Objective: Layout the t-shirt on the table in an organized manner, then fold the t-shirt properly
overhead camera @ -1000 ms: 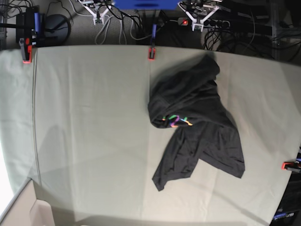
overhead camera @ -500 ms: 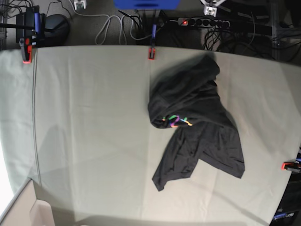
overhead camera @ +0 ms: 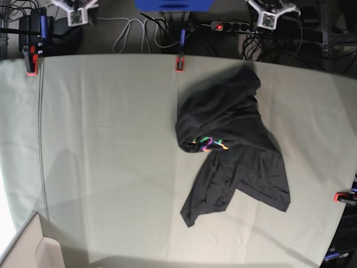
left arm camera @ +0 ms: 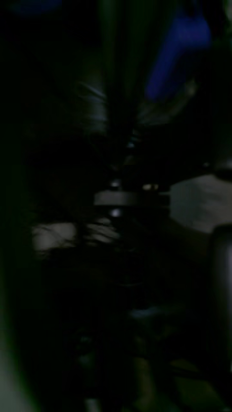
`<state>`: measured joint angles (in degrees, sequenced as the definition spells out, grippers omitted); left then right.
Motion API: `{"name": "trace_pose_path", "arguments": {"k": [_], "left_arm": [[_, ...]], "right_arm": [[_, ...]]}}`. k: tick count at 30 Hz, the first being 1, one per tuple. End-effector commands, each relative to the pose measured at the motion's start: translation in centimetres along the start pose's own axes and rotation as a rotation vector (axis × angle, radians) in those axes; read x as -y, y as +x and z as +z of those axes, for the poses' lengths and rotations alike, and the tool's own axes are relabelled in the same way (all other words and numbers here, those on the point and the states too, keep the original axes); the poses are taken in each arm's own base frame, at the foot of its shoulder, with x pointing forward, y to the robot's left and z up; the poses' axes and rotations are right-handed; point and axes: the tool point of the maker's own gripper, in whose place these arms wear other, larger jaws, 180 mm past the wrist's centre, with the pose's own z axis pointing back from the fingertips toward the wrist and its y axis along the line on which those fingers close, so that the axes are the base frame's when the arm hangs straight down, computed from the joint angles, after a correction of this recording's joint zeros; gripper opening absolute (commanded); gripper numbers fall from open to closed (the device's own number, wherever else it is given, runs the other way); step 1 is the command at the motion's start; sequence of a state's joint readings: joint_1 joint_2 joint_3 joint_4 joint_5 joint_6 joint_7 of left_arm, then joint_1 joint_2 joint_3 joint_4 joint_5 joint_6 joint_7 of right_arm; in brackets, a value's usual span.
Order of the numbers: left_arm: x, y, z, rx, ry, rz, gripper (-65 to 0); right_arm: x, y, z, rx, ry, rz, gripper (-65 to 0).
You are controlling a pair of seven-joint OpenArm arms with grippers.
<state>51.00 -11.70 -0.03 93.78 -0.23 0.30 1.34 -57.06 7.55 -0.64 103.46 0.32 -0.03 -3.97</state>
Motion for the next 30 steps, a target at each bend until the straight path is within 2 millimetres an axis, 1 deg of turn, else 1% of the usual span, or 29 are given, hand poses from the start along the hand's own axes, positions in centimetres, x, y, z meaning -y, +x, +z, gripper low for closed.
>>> {"name": "trace_pose_path", "arguments": {"k": [1, 3, 5, 6, 8, 10, 12, 14, 16, 17, 18, 20, 21, 23, 24, 27, 30], "left_arm": [[0.2, 0.9, 0.8, 0.03, -0.007, -0.002, -64.7], [0.5, 3.2, 1.4, 0.087, -0.013, 0.003, -64.6], [0.8, 4.9, 1.9, 0.129, -0.02, 0.006, -64.6], [0.8, 5.8, 2.1, 0.152, -0.02, 0.006, -64.5], [0.9, 7.3, 2.4, 0.188, -0.021, 0.007, -64.5], [0.9, 8.1, 2.5, 0.209, -0.021, 0.009, -64.5], [0.9, 8.4, 2.5, 0.218, -0.02, 0.014, -63.9], [1.0, 8.6, 2.5, 0.221, -0.027, 0.064, -58.2], [0.8, 8.8, 2.4, 0.225, -0.037, 0.138, -48.9], [0.6, 9.2, 2.1, 0.237, -0.04, 0.177, -44.2], [0.5, 9.6, 1.8, 0.247, -0.043, 0.211, -41.0], [0.2, 10.0, 1.4, 0.258, -0.044, 0.243, -39.9], [0.1, 10.3, 1.0, 0.267, -0.043, 0.25, -39.9], [-0.2, 10.3, 0.3, 0.269, -0.038, 0.247, -39.5], [-0.3, 10.5, -0.2, 0.275, -0.035, 0.248, -39.4], [-0.7, 10.8, -1.0, 0.283, -0.029, 0.247, -39.3], [-0.8, 11.1, -1.2, 0.291, -0.027, 0.248, -39.3]], "right_arm": [[-0.1, 1.6, 0.5, 0.046, 0.006, -0.002, -65.0], [-0.3, 3.8, 0.8, 0.077, 0.012, -0.003, -65.0], [-0.6, 5.4, 1.2, 0.087, 0.017, -0.007, -65.0], [-1.1, 6.0, 1.3, 0.092, 0.032, -0.01, -65.0], [-1.9, 6.6, 1.4, 0.107, 0.052, -0.015, -65.0], [-2.4, 6.8, 1.5, 0.113, 0.067, -0.018, -65.0], [-3.2, 6.7, 1.5, 0.112, 0.087, -0.022, -65.0], [-3.7, 6.7, 1.5, 0.11, 0.102, -0.025, -65.0], [-3.7, 6.6, 1.5, 0.108, 0.102, -0.022, -65.0], [-3.7, 6.6, 1.5, 0.107, 0.102, -0.022, -65.0], [-3.7, 6.6, 1.5, 0.107, 0.104, -0.023, -65.0], [-3.7, 6.6, 1.5, 0.107, 0.104, -0.023, -65.0], [-3.7, 6.8, 1.4, 0.111, 0.103, -0.022, -65.0], [-4.0, 7.3, 1.1, 0.127, 0.112, -0.022, -65.0], [-4.1, 7.5, 1.0, 0.131, 0.113, -0.022, -63.6], [-4.1, 7.5, 1.0, 0.131, 0.114, -0.022, -56.3], [-4.1, 7.5, 1.0, 0.131, 0.114, -0.022, -47.9]]}}
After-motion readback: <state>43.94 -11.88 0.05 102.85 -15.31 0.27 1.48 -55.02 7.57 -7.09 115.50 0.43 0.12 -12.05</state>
